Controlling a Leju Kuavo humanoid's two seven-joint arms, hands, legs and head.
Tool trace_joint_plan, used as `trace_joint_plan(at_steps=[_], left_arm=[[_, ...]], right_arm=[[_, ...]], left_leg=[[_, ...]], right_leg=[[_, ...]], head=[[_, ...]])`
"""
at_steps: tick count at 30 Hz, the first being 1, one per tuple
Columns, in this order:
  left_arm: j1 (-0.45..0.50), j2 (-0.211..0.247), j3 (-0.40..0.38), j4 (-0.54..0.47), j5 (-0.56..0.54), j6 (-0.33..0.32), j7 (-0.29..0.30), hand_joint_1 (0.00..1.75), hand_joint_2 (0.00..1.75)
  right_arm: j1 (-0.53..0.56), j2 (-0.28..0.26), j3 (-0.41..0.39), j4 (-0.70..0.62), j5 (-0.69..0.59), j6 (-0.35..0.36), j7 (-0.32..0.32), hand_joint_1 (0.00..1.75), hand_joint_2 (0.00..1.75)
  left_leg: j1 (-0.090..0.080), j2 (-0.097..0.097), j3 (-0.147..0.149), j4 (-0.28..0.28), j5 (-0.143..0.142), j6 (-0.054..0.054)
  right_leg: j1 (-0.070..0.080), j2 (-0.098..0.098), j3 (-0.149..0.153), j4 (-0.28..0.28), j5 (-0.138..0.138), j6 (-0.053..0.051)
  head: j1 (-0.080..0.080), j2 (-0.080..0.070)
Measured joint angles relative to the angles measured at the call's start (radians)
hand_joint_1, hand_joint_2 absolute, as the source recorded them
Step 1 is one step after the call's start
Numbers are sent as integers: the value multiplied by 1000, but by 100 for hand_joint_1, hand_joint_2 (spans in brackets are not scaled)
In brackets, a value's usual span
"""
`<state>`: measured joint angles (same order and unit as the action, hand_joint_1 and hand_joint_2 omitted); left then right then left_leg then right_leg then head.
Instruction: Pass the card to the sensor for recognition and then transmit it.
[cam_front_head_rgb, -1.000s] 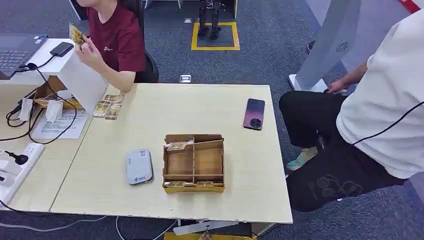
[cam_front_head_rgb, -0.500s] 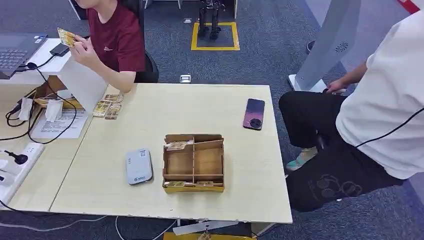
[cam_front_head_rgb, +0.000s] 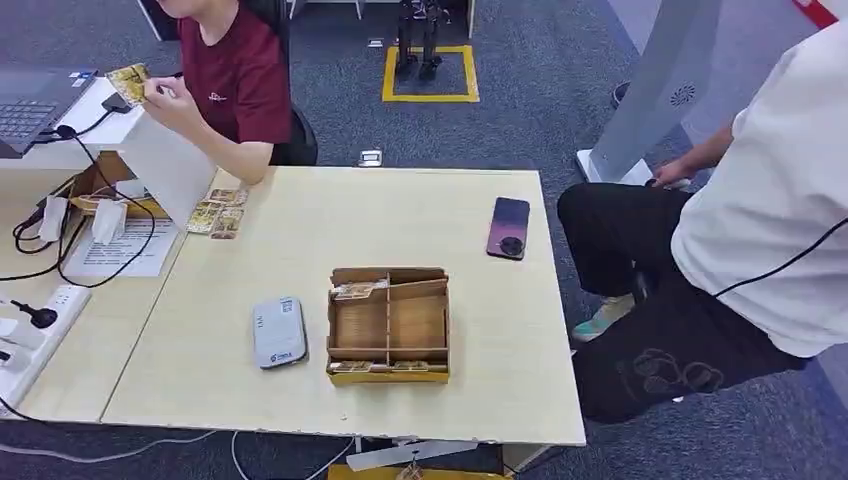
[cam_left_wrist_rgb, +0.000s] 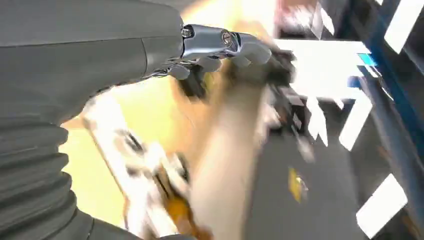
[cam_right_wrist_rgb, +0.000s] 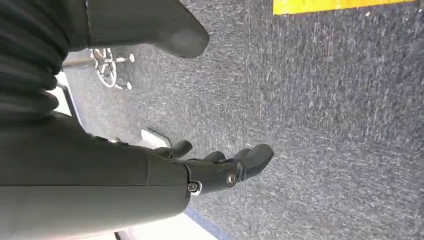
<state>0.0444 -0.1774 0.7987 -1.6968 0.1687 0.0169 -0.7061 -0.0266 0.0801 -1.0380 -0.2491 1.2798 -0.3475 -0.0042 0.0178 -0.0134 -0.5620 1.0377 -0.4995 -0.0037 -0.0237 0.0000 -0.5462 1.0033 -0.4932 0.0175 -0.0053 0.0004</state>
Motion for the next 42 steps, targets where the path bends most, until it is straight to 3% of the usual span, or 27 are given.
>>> trace_joint_plan(at_steps=[2,4,6,13,14,18,19,22,32,36,42], left_arm=[[15,1,-41,-50,-61,-26,0,0,175],[58,23,-159,-134,-148,-87,0,0,175],[79,42,-263,-191,-180,-97,0,0,175],[112,66,-374,-274,-204,-91,0,0,175],[118,75,-390,-280,-244,-55,0,0,175],[152,205,-560,-273,-592,316,0,0,175],[152,227,-599,-254,-677,378,0,0,175],[146,299,-670,-179,-839,469,23,0,175],[56,435,-732,82,-1076,626,190,0,175],[25,457,-732,166,-1107,659,235,0,175],[4,471,-733,242,-1109,667,255,0,175]], right_arm=[[0,0,-5,0,5,3,-2,0,175],[-1,1,-14,2,13,6,-6,0,175],[-2,1,-22,3,17,6,-7,0,175],[-3,1,-31,5,19,7,-8,0,175],[-3,1,-31,5,23,10,-8,0,175],[-5,0,-31,6,55,28,-9,0,175],[-7,0,-31,6,64,35,-9,0,175],[-15,0,-29,7,82,35,-18,0,175],[-23,-1,-23,10,118,37,-29,0,175],[-24,-1,-23,12,121,37,-28,0,175],[-24,-1,-23,15,126,35,-28,0,175]], left_leg=[[0,0,0,0,0,1],[-1,0,0,0,0,1],[-1,0,-1,0,0,1],[-1,0,-1,0,0,1],[-1,0,-1,0,0,1],[0,0,-1,0,0,1],[0,0,-1,0,1,1],[0,1,-1,0,1,1],[-1,1,-1,0,2,1],[-1,1,-1,0,2,1],[-1,1,-2,0,2,1]], right_leg=[[0,0,0,0,0,0],[-1,0,0,0,0,0],[-1,0,0,0,0,0],[-1,0,-1,0,0,0],[0,0,-1,0,0,0],[0,0,-1,0,0,0],[0,-1,-1,0,0,0],[0,1,-1,0,0,0],[0,1,-1,0,0,0],[-1,1,-1,0,0,0],[-1,1,-1,0,0,0]], head=[[0,0],[0,0],[0,0],[-1,0],[-1,0],[-1,0],[0,0],[0,0],[0,0],[0,0],[-1,0]])
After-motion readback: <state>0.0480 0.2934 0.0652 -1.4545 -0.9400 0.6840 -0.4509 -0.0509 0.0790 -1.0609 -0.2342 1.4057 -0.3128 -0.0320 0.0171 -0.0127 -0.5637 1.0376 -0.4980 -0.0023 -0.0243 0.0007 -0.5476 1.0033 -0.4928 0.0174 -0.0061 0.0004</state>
